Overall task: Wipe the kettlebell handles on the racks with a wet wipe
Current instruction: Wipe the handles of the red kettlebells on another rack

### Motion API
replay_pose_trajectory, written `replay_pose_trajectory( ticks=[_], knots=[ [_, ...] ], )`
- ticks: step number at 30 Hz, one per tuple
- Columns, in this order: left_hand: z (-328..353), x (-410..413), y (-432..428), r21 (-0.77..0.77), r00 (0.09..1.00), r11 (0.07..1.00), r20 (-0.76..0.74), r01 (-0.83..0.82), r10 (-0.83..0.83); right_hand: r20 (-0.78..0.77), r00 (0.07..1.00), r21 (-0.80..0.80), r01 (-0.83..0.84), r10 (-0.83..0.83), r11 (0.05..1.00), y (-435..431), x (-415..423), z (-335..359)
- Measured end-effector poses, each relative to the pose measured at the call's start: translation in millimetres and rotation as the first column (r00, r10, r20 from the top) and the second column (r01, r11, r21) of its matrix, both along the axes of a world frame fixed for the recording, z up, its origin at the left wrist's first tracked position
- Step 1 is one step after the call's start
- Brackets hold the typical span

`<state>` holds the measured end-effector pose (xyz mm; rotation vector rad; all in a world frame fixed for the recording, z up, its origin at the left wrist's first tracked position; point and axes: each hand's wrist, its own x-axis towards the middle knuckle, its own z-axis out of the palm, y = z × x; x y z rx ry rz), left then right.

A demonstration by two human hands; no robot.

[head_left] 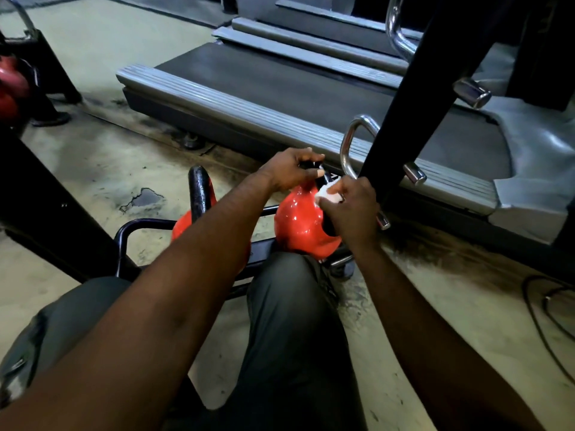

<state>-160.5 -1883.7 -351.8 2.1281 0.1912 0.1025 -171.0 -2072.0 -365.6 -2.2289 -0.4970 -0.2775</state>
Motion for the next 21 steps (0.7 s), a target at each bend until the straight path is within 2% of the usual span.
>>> replay_pose_trajectory(
  ticks=[2, 3, 4, 7, 9, 11, 12, 13, 15, 17, 19, 21],
  knots=[
    [-6, -1, -4, -0.013, 1.000, 1.000, -0.005, 0.003, -0.003, 0.308, 0.950, -0.309, 0.058, 0.043, 0.949, 7, -9, -7],
    [-7, -1, -6, -0.014, 1.000, 1.000, -0.011, 0.003, -0.003, 0.393, 0.916, -0.371, 0.081, 0.078, 0.925, 7, -13, -10],
    [-7, -2, -8, -0.009, 1.000, 1.000, -0.017, 0.003, -0.004, 0.438, 0.894, -0.369, 0.083, 0.094, 0.926, 2, -15, -16],
    [-2, -8, -8, 0.068, 1.000, 0.998, -0.015, 0.015, -0.014, 0.473, 0.881, -0.168, 0.080, 0.008, 0.983, -22, -22, -30],
    [2, -9, -2, 0.133, 1.000, 0.991, -0.009, 0.004, -0.003, 0.359, 0.931, -0.003, 0.071, -0.066, 0.997, -32, -27, -37],
    [7, -12, -3, 0.233, 1.000, 0.972, 0.012, 0.003, -0.006, 0.022, 1.000, 0.241, -0.009, 0.004, 0.970, -34, -20, -35],
    [8, -12, -6, 0.305, 0.999, 0.952, 0.033, 0.014, -0.025, -0.191, 0.978, 0.374, -0.009, 0.086, 0.927, -33, -12, -34],
    [7, -11, -11, 0.372, 0.997, 0.928, 0.061, 0.026, -0.053, -0.372, 0.909, 0.478, 0.015, 0.187, 0.878, -30, -4, -30],
    [3, -15, -23, 0.472, 0.984, 0.880, 0.129, 0.048, -0.123, -0.588, 0.748, 0.581, 0.126, 0.308, 0.804, -20, 14, -28],
    [0, -20, -28, 0.505, 0.972, 0.862, 0.176, 0.044, -0.153, -0.695, 0.632, 0.579, 0.209, 0.344, 0.788, -9, 26, -26],
    [-4, -23, -25, 0.462, 0.970, 0.886, 0.201, 0.028, -0.136, -0.708, 0.609, 0.575, 0.200, 0.359, 0.794, -6, 25, -27],
    [-4, -25, -26, 0.423, 0.970, 0.905, 0.203, 0.037, -0.134, -0.621, 0.728, 0.510, 0.095, 0.290, 0.855, -23, 14, -28]
  ],
)
